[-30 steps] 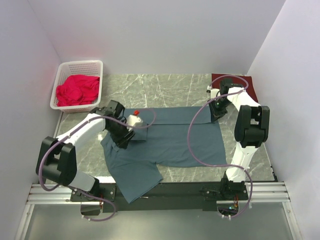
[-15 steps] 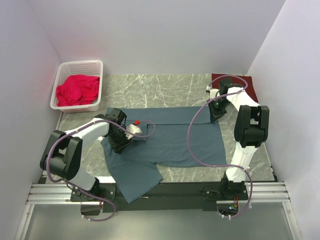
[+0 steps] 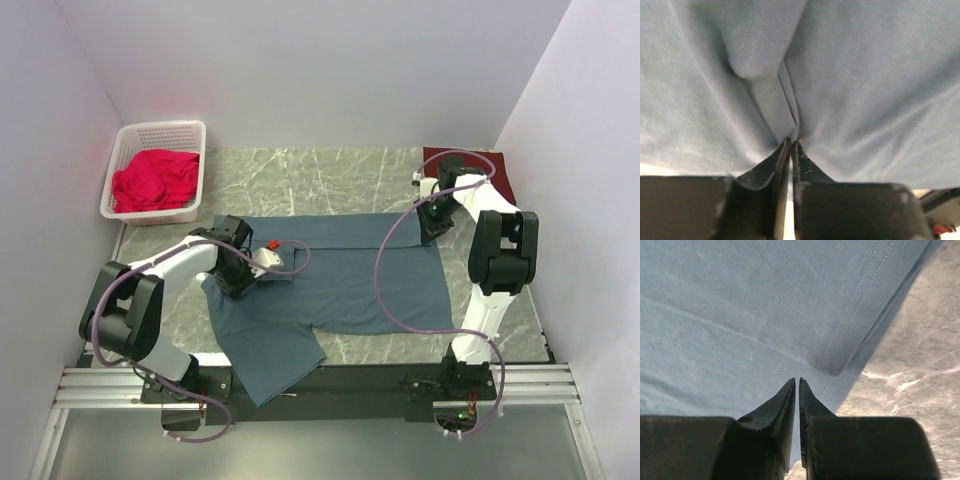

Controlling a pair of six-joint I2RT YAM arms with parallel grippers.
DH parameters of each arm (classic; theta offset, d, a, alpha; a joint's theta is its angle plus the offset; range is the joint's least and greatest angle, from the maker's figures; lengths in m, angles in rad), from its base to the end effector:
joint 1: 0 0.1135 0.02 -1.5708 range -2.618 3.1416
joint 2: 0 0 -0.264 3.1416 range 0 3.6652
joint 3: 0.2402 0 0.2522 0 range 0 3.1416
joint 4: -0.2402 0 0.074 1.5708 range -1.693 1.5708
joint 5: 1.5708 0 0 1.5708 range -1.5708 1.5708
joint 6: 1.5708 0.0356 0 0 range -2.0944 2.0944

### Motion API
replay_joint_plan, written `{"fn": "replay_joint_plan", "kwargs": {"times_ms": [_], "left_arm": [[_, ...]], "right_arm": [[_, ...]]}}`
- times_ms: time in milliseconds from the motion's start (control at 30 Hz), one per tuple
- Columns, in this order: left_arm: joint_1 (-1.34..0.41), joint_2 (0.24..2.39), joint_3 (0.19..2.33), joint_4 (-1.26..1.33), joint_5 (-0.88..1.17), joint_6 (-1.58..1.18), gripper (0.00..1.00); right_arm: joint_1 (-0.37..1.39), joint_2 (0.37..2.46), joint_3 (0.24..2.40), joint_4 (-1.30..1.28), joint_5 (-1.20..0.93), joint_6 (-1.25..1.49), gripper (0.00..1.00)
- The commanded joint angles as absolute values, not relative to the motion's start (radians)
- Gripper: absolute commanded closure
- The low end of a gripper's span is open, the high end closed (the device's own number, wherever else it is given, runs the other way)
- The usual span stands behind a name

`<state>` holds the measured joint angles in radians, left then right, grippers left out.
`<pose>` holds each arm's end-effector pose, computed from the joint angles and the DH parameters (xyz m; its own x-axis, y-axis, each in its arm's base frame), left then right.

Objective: Fold and stack the t-shirts
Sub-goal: Fold the tshirt

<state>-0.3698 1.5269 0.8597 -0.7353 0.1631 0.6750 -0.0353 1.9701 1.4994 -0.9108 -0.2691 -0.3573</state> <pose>0.2368 -0.0980 0.1652 -0.4789 0.8470 -0.2308 0.8727 0.4879 -0.0203 0.3886 -0.0043 0.1927 -0.9140 -0.3051 -0.2676 -0.3582 0.9163 0.1788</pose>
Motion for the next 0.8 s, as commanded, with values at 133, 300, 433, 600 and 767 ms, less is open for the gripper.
{"fn": "replay_joint_plan", "kwargs": {"times_ms": [133,300,433,600,767], "left_arm": [[-0.370,1.405,0.933,-0.902,0.239,0.730,0.99],[-0.370,1.397,0.901,-0.927,0.226,0.759,0.99],[-0.370,1.408,0.885,-0.951,0.238,0.790,0.99],[-0.368,1.410,0.848,-0.931,0.203,0.801,0.88],[-0.342,1.399,0.876,-0.936,0.219,0.811,0.49]], "right_arm": [[-0.034,1.919,1.488,-0.900,-0.206,-0.382,0.86],[-0.035,1.931,1.496,-0.893,-0.183,-0.385,0.85],[-0.037,1.947,1.511,-0.897,-0.155,-0.385,0.83],[-0.041,1.962,1.522,-0.897,-0.129,-0.382,0.78],[-0.051,1.983,1.542,-0.891,-0.109,-0.359,0.72]]}}
